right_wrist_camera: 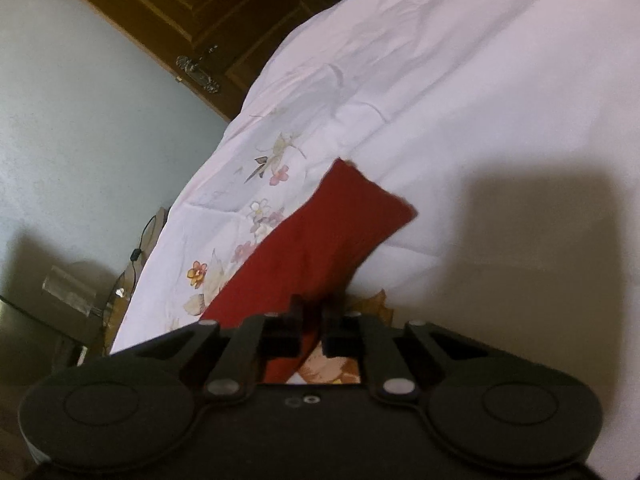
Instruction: Fold small clothes
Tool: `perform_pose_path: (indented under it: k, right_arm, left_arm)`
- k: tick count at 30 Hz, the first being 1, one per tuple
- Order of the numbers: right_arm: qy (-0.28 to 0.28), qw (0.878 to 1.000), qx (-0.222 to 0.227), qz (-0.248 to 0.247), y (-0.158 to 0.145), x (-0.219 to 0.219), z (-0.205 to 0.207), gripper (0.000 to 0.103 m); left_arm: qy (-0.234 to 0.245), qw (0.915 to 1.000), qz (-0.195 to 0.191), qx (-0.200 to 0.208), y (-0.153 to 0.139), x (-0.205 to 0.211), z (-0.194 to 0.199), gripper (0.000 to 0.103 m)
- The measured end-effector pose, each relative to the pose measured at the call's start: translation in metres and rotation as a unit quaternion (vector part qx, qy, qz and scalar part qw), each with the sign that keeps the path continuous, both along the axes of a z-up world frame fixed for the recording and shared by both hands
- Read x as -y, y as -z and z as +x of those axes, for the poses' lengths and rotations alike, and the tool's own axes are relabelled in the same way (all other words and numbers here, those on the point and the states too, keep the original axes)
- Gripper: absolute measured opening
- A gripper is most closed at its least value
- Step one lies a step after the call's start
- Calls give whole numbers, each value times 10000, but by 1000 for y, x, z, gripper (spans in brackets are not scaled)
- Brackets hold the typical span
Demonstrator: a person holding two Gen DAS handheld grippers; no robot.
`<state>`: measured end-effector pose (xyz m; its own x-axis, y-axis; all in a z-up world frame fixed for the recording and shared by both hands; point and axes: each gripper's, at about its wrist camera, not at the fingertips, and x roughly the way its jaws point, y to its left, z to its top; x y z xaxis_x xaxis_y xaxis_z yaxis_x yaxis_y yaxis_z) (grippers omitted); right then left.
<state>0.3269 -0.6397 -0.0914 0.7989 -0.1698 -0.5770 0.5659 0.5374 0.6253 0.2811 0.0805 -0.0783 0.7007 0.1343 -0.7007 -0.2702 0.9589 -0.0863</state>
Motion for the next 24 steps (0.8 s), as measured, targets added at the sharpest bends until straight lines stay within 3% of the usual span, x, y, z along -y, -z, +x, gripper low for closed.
perform_pose_path:
  k: [5,10,13,18,24]
  right_arm:
    - [-638,9935,39,-940,-42,-42,8,7]
    - [-1810,9594,384,-2127,-95,-150,22,6]
    - [-2438,9393,619,-2334,-108,-219,36,6]
    - [-3452,9021,795,-2466,-103,-335,58,6]
    - [-4518,8514,417,-2630,-55,-454,77,7]
  left_arm:
    - [40,9992,-344,222,-9,-20,-1,103]
    - [25,9968,-716,345,-9,-34,6,103]
    - [62,9961,-788,382,-9,-38,4,103]
    - [-28,9961,-803,374,-10,-56,-5,103]
    - [-130,9960,-820,317,-9,-75,-6,103]
